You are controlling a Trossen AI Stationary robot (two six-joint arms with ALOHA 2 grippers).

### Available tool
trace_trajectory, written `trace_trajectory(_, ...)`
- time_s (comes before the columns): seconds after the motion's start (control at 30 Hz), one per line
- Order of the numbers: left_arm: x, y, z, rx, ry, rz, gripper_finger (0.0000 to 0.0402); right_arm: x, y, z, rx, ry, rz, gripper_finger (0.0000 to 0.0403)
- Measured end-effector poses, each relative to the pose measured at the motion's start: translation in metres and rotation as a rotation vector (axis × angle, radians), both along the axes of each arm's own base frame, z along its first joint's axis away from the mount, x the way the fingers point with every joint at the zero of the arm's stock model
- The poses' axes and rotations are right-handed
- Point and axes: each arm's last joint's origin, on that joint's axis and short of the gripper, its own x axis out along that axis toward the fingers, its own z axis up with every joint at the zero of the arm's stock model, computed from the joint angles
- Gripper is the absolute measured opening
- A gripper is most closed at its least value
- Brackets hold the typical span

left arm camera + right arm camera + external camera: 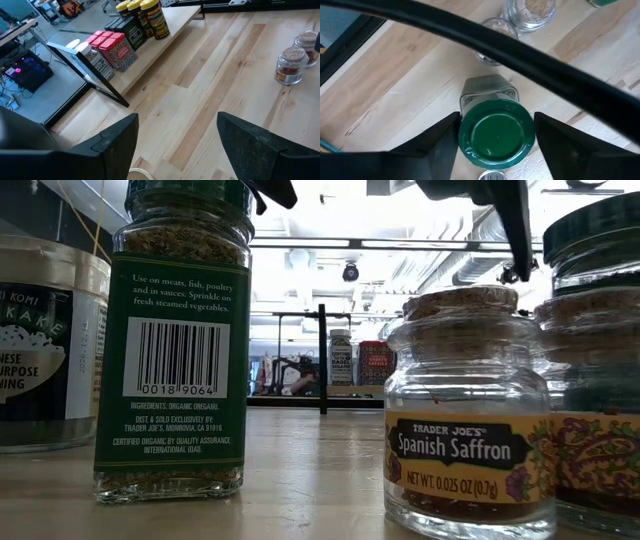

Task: Shelf spices
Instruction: Put the right green seasoning bottle on the shelf aligned with the other green seasoning bottle

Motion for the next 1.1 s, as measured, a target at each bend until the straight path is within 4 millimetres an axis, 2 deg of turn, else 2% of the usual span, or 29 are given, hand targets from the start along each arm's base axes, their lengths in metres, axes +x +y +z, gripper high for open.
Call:
trace_trajectory(0.17, 0.000, 0.000, 0.000, -0.002, 0.001, 0.001, 0.0266, -0.002, -0.001, 0.000, -0.011, 0.023, -0.007, 0.0194)
trace_trajectory(0.33, 0.001, 0.001, 0.000, -0.003, 0.003, 0.001, 0.0266, -0.003, -0.008, 0.005, -0.001, 0.048, -0.120, 0.0193)
trace_trajectory(0.47, 0.001, 0.002, 0.000, -0.006, 0.003, 0.003, 0.0266, -0.009, -0.033, 0.028, -0.014, 0.073, -0.216, 0.0193)
trace_trajectory(0.63, 0.001, 0.002, 0.000, -0.007, 0.003, 0.004, 0.0266, -0.027, -0.085, 0.075, -0.069, 0.035, -0.360, 0.0193)
trace_trajectory(0.8, 0.001, 0.002, 0.000, -0.007, 0.002, 0.004, 0.0266, -0.060, -0.158, 0.121, -0.135, 0.040, -0.559, 0.0193)
trace_trajectory(0.87, 0.001, 0.002, 0.000, -0.007, 0.002, 0.004, 0.0266, -0.071, -0.185, 0.134, -0.091, -0.006, -0.645, 0.0193)
trace_trajectory(0.97, 0.002, 0.002, 0.000, -0.008, 0.001, 0.004, 0.0266, -0.091, -0.221, 0.142, -0.038, -0.025, -0.708, 0.0193)
trace_trajectory(1.1, 0.002, 0.002, 0.000, -0.009, 0.000, 0.004, 0.0266, -0.115, -0.260, 0.132, -0.079, 0.002, -0.755, 0.0193)
